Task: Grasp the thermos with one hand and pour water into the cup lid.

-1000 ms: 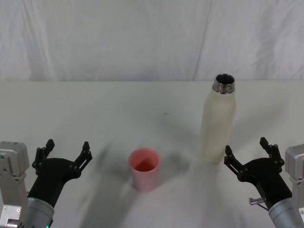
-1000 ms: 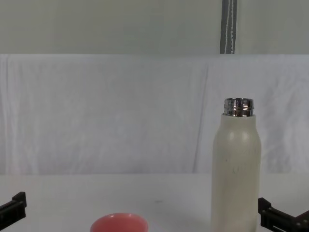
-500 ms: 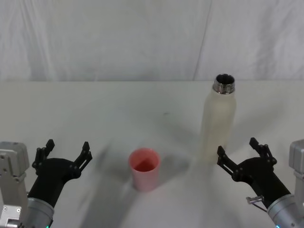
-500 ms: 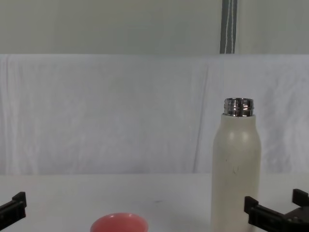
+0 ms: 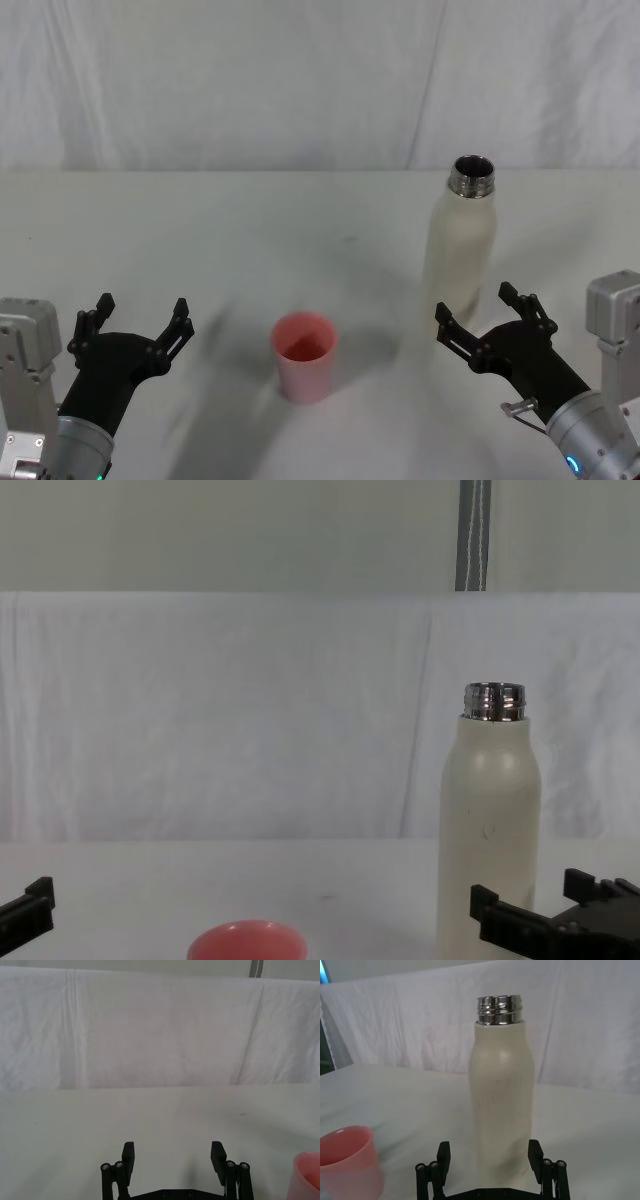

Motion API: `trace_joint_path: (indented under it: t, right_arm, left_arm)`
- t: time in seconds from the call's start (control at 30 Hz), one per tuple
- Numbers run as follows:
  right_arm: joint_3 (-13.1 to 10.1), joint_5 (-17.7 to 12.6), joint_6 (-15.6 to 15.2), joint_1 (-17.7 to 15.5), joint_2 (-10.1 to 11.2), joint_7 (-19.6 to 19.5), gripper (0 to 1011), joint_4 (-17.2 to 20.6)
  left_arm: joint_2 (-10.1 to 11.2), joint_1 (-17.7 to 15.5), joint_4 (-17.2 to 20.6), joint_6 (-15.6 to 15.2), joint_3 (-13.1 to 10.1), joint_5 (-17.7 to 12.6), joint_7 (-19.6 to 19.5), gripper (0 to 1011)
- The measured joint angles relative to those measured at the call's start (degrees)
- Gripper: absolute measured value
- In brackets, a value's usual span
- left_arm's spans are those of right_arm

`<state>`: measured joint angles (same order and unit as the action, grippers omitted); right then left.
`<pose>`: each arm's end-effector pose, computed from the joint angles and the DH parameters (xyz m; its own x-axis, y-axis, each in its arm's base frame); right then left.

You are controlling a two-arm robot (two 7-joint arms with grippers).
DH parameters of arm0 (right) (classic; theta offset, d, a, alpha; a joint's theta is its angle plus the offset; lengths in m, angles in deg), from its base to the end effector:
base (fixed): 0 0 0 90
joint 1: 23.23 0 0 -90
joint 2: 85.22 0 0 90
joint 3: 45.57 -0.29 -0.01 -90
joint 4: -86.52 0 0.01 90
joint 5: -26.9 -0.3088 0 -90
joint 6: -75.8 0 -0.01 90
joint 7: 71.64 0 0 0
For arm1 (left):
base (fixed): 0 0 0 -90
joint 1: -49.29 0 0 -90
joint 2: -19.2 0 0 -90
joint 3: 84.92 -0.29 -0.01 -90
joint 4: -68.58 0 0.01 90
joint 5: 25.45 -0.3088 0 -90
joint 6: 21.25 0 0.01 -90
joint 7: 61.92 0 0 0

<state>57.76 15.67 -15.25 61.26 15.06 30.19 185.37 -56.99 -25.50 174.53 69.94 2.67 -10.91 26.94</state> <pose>0.2913 0.0293 -0.2897 0.4452 -0.8944 -0.0438 0.8954 0.4453 0.0088 0.2530 0.0376 -0.2852 0.1244 0.9917 -0.0325 -0.9921 0.1239 -0.0176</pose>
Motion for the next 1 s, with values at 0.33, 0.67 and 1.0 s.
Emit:
trace_joint_path:
  t: [0.33,0.67,1.0]
  right_arm:
    - [1.08,0.28,-0.04,3.20,-0.10,0.48,1002,-2.77]
    - [0.87,-0.31,-0.19,4.72,-0.60,0.26,1002,-4.69]
    - [0.74,-1.86,-0.39,6.21,-0.95,0.60,1002,-6.49]
  left_arm:
    - [0.00,0.00,0.00,0.00,0.00,0.00,0.00,1001]
    - [0.00,0.00,0.00,0.00,0.00,0.00,0.00,1001]
    - [0.00,0.00,0.00,0.00,0.00,0.00,0.00,1001]
